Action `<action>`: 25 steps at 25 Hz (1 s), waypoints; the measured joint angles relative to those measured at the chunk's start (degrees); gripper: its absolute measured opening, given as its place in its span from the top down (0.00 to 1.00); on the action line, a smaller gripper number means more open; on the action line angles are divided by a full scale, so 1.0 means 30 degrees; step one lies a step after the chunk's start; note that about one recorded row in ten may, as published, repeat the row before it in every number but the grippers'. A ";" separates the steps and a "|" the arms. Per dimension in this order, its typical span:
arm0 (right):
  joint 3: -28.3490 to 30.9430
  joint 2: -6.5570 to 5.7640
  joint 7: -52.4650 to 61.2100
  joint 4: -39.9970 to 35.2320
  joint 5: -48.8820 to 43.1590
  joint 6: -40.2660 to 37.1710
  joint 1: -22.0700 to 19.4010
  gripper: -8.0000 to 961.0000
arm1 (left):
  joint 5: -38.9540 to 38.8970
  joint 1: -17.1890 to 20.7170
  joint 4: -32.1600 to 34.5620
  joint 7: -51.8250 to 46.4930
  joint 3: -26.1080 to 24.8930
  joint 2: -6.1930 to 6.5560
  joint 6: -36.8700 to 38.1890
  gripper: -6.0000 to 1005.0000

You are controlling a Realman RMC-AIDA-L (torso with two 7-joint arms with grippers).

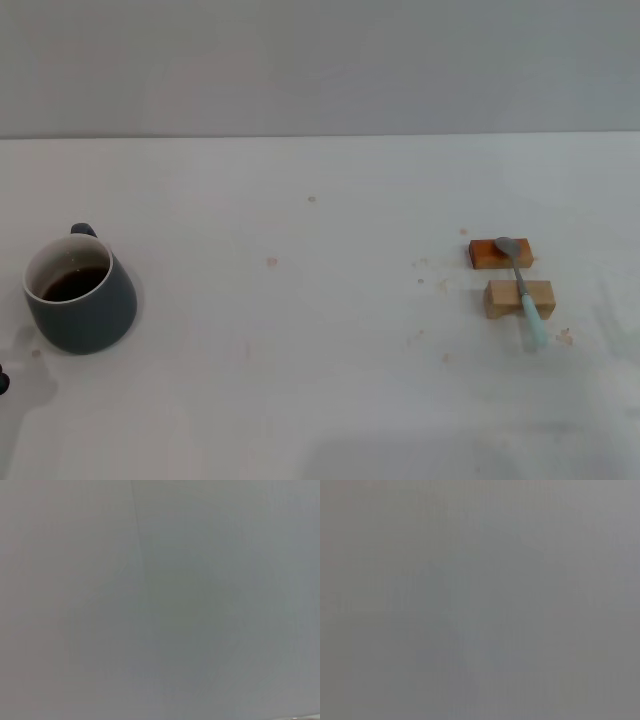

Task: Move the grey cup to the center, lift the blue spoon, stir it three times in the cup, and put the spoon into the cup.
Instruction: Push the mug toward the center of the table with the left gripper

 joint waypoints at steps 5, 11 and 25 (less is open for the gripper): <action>0.0002 0.0001 0.0000 -0.0005 -0.0026 0.0000 -0.0005 0.21 | 0.0000 -0.0199 0.0157 0.0000 -0.0030 -0.0008 -0.0231 1.00; -0.0012 0.0000 0.0000 -0.0042 -0.0026 -0.0001 -0.0006 0.21 | 0.0001 -0.0318 0.0254 0.0068 -0.0103 -0.0009 -0.0550 1.00; -0.0058 -0.0015 -0.0002 -0.0055 -0.0122 -0.0033 -0.0006 0.21 | 0.0047 -0.2968 0.2014 0.3199 -0.2393 -0.0027 -0.5173 1.00</action>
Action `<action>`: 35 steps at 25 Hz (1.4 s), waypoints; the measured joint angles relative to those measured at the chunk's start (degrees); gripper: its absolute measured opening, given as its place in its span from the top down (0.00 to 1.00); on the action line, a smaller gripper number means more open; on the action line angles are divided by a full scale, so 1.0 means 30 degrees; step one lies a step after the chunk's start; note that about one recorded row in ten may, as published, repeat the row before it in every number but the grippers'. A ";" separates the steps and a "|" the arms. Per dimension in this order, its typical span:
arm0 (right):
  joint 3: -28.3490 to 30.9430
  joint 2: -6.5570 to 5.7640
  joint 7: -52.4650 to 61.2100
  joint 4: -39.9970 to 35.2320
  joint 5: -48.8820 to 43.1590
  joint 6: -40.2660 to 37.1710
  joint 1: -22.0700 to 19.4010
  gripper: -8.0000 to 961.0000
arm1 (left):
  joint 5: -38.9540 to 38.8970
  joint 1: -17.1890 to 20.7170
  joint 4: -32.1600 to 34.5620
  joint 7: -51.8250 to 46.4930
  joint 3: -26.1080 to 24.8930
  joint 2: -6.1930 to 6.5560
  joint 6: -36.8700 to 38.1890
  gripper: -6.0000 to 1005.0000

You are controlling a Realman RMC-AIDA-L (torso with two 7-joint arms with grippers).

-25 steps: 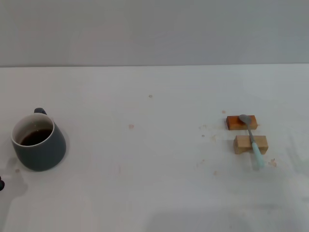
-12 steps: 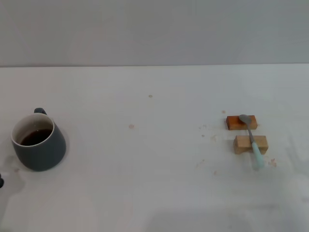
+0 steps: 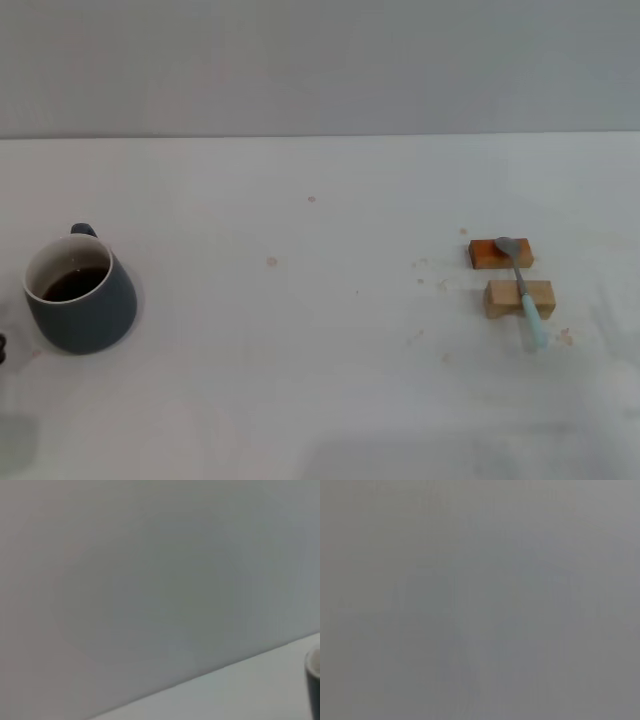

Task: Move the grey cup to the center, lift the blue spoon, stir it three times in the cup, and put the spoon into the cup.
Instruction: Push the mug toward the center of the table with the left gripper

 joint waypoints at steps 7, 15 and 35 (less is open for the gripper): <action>0.0000 -0.0008 -0.0001 0.0030 -0.0001 -0.0021 0.0000 0.21 | 0.0184 -0.0498 -0.0177 0.0583 0.0315 -0.0021 -0.0389 1.00; -0.0282 0.0010 -0.0001 -0.0001 0.0104 -0.0030 0.0022 0.21 | 0.0217 -0.0842 -0.0247 0.0650 0.1781 -0.0047 -0.0386 1.00; -0.0440 0.0015 0.0000 0.0026 0.0150 -0.0173 0.0031 0.21 | 0.0241 -0.0979 -0.0704 0.0727 0.3505 -0.0015 0.0166 1.00</action>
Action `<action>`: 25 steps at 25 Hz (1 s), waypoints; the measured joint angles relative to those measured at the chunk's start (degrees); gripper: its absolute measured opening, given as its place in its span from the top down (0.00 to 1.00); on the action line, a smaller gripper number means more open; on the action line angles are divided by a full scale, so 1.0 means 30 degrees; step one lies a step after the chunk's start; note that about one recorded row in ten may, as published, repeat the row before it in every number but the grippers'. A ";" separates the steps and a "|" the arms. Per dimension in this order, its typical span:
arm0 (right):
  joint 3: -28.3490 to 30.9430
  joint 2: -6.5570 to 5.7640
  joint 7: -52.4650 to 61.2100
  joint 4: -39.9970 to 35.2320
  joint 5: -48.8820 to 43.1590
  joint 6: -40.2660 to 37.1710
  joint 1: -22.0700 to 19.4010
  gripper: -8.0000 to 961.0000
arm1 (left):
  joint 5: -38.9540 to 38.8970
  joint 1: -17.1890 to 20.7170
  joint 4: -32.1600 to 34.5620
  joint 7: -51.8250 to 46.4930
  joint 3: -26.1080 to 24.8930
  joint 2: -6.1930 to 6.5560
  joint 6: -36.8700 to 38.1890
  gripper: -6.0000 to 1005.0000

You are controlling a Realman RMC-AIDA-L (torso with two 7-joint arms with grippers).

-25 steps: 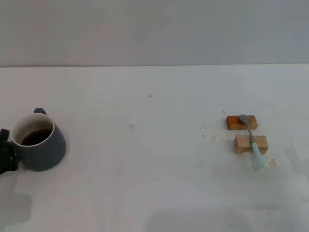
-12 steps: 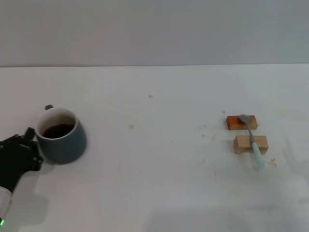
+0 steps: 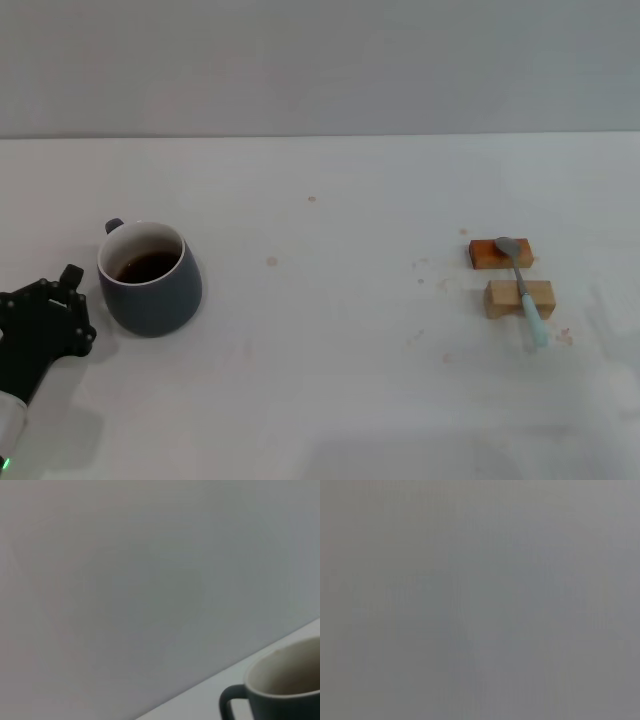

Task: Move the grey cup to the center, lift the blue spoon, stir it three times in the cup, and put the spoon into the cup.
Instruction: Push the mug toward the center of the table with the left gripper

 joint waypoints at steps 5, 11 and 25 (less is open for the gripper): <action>0.0000 0.0000 0.0000 -0.0026 0.0000 -0.0043 -0.0001 0.21 | -0.0020 -0.0478 0.0239 0.0000 -0.0170 0.0007 -0.0810 1.00; 0.0002 0.0000 -0.0001 -0.0050 0.0000 -0.0060 -0.0001 0.21 | 0.0114 -0.0897 0.0191 0.0002 -0.0088 -0.0036 -0.1022 1.00; -0.0013 0.0000 -0.0002 -0.0020 -0.0039 -0.0061 0.0027 0.21 | 0.0186 -0.1275 -0.0388 0.0026 0.0638 -0.0082 -0.1242 1.00</action>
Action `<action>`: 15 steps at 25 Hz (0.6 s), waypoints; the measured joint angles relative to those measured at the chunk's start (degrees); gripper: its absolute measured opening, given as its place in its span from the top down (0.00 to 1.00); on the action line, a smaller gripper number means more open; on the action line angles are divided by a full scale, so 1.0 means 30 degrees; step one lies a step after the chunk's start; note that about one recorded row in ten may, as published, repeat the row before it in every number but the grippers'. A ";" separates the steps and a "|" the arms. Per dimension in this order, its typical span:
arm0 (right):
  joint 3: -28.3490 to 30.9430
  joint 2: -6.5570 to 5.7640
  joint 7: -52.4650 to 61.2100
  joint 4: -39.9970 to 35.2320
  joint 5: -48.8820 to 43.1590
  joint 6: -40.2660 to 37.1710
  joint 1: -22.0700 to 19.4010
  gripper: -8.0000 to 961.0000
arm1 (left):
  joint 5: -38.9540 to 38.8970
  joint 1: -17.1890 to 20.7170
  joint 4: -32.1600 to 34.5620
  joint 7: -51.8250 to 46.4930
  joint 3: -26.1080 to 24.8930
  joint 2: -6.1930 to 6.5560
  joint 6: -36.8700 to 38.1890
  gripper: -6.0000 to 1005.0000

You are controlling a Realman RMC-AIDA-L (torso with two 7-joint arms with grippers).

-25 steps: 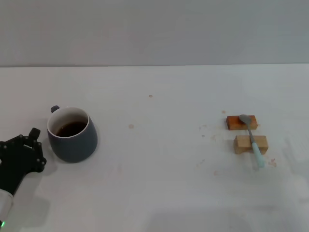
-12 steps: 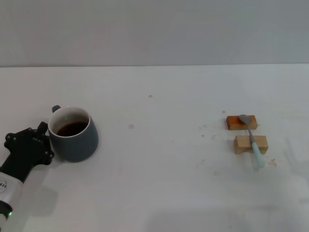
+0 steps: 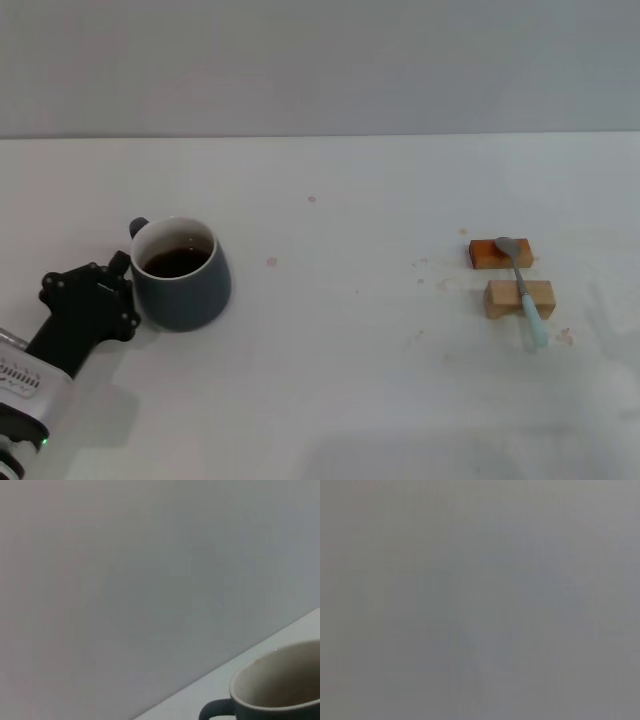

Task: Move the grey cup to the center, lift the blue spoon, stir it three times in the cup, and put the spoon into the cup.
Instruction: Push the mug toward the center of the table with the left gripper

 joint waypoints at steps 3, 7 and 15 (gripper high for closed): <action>-0.0009 0.0000 0.0000 -0.0009 -0.0003 0.0000 0.0015 0.21 | 0.0000 -0.0010 -0.0104 0.0002 0.0136 -0.0001 -0.0044 1.00; -0.0015 0.0000 0.0001 -0.0041 0.0005 0.0001 0.0032 0.21 | -0.0002 -0.0034 -0.0624 0.0000 0.0955 -0.0030 -0.0125 1.00; -0.0015 -0.0019 0.0001 -0.0037 0.0016 0.0004 0.0032 0.21 | -0.0176 0.0049 -0.0596 -0.0104 0.0821 -0.0007 -0.0450 1.00</action>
